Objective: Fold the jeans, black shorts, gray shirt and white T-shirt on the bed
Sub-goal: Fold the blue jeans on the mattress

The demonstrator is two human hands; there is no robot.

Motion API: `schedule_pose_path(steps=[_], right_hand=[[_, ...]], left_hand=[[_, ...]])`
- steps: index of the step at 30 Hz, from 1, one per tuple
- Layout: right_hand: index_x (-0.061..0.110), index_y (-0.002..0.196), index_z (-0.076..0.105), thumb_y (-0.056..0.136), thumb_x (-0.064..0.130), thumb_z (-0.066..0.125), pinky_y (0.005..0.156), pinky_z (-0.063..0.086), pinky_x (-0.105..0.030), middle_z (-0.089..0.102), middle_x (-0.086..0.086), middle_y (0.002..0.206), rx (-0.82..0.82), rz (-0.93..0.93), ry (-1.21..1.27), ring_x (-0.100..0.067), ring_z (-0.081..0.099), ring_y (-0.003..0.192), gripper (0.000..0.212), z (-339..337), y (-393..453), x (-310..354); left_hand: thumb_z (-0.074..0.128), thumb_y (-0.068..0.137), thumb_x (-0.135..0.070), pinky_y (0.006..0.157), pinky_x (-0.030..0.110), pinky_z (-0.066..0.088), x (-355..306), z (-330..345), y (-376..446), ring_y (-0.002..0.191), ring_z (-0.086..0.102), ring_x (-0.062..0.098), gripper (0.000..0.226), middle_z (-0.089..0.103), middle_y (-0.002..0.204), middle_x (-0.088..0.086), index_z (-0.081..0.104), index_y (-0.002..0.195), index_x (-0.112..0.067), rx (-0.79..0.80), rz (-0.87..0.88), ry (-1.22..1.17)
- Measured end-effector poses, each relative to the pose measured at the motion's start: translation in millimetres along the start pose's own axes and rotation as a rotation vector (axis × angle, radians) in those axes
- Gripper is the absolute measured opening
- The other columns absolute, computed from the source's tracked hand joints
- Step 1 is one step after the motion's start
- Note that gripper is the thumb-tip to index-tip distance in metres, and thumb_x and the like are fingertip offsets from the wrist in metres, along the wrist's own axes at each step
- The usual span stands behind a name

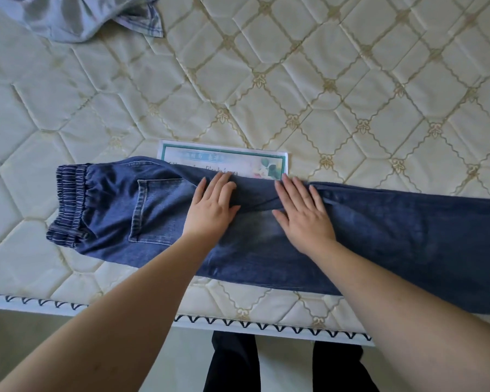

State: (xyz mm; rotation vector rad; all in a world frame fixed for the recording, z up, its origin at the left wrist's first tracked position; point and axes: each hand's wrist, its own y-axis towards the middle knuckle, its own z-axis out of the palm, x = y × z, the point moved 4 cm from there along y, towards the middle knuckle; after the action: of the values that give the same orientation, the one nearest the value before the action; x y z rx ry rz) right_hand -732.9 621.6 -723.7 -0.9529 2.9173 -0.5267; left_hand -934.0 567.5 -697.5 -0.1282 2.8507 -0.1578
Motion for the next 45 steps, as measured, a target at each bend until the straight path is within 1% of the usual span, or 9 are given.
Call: schedule_pose_path(steps=[2, 4, 12, 17, 22, 26, 30, 37, 45], right_hand=[[0.022, 0.156, -0.002, 0.1, 0.054, 0.011, 0.122, -0.002, -0.038, -0.006, 0.004, 0.163, 0.007, 0.086, 0.027, -0.012, -0.005, 0.15, 0.066, 0, -10, -31], [0.023, 0.156, -0.007, 0.099, 0.056, 0.007, 0.121, -0.006, -0.036, -0.01, 0.004, 0.163, 0.017, 0.203, 0.062, -0.012, -0.009, 0.15, 0.066, 0, -18, -58], [0.019, 0.155, -0.007, 0.099, 0.053, 0.003, 0.122, -0.005, -0.04, -0.012, 0.002, 0.163, 0.032, 0.502, 0.169, -0.013, -0.011, 0.149, 0.067, -11, -17, -73], [0.022, 0.154, -0.012, 0.102, 0.048, 0.005, 0.119, -0.012, -0.036, -0.017, 0.004, 0.161, -0.071, 0.175, 0.232, -0.013, -0.015, 0.149, 0.06, -29, 4, 22], [0.022, 0.156, 0.006, 0.104, 0.044, 0.016, 0.12, -0.01, -0.034, 0.001, 0.004, 0.164, -0.001, -0.085, 0.215, -0.012, -0.003, 0.15, 0.058, -17, 18, 84], [0.027, 0.155, -0.011, 0.102, 0.05, 0.003, 0.118, -0.016, -0.034, -0.016, 0.004, 0.162, 0.001, -0.007, 0.141, -0.013, -0.016, 0.149, 0.059, -6, 20, 42], [0.026, 0.154, -0.005, 0.102, 0.05, 0.017, 0.12, -0.012, -0.036, -0.01, 0.003, 0.162, 0.01, 0.041, 0.033, -0.016, -0.005, 0.151, 0.061, -3, 3, -6], [0.031, 0.144, -0.029, 0.098, 0.054, 0.004, 0.108, -0.033, -0.031, -0.036, 0.008, 0.153, 0.132, 0.019, 0.057, -0.012, -0.031, 0.143, 0.061, -2, 9, -10], [0.036, 0.136, -0.039, 0.098, 0.057, 0.01, 0.103, -0.037, -0.03, -0.052, 0.014, 0.141, 0.207, -0.018, 0.132, -0.003, -0.049, 0.128, 0.065, -1, 14, -14]], left_hand=[[0.05, 0.094, -0.048, 0.121, 0.048, 0.005, 13, 5, -3, 0.149, 0.019, 0.023, 0.069, 0.026, 0.16, 0.002, 0.028, 0.152, -0.018, 0.084, -0.075, 0.076], [0.028, 0.091, -0.07, 0.119, 0.047, -0.007, 30, 6, -4, 0.151, 0.001, 0.023, 0.081, 0.005, 0.164, 0.003, 0.005, 0.156, -0.027, 0.144, -0.165, 0.158], [-0.003, 0.079, -0.083, 0.117, 0.054, -0.01, 38, 17, -4, 0.148, -0.02, 0.024, 0.086, -0.023, 0.16, 0.01, -0.034, 0.143, -0.034, 0.212, -0.336, 0.238], [-0.004, 0.079, -0.083, 0.117, 0.054, -0.009, 41, 19, -3, 0.148, -0.021, 0.022, 0.085, -0.026, 0.16, 0.009, -0.04, 0.139, -0.036, 0.229, -0.339, 0.209], [-0.001, 0.078, -0.083, 0.118, 0.054, -0.007, 41, 19, -4, 0.148, -0.021, 0.022, 0.086, -0.026, 0.159, 0.008, -0.04, 0.14, -0.038, 0.238, -0.329, 0.194], [-0.001, 0.079, -0.085, 0.118, 0.053, -0.007, 41, 18, -4, 0.148, -0.021, 0.021, 0.086, -0.026, 0.16, 0.007, -0.036, 0.142, -0.038, 0.219, -0.325, 0.197], [0.0, 0.079, -0.087, 0.116, 0.056, -0.012, 42, 13, -7, 0.148, -0.02, 0.023, 0.088, -0.023, 0.16, 0.011, -0.029, 0.146, -0.039, 0.185, -0.327, 0.227], [-0.007, 0.083, -0.081, 0.115, 0.058, -0.013, 85, -10, -21, 0.148, -0.019, 0.025, 0.079, -0.021, 0.161, 0.011, -0.026, 0.147, -0.04, 0.249, -0.406, 0.306], [-0.001, 0.089, -0.071, 0.112, 0.055, -0.019, 82, -22, -22, 0.147, -0.021, 0.032, 0.072, -0.021, 0.16, 0.017, -0.03, 0.146, -0.037, 0.316, -0.346, 0.427]])
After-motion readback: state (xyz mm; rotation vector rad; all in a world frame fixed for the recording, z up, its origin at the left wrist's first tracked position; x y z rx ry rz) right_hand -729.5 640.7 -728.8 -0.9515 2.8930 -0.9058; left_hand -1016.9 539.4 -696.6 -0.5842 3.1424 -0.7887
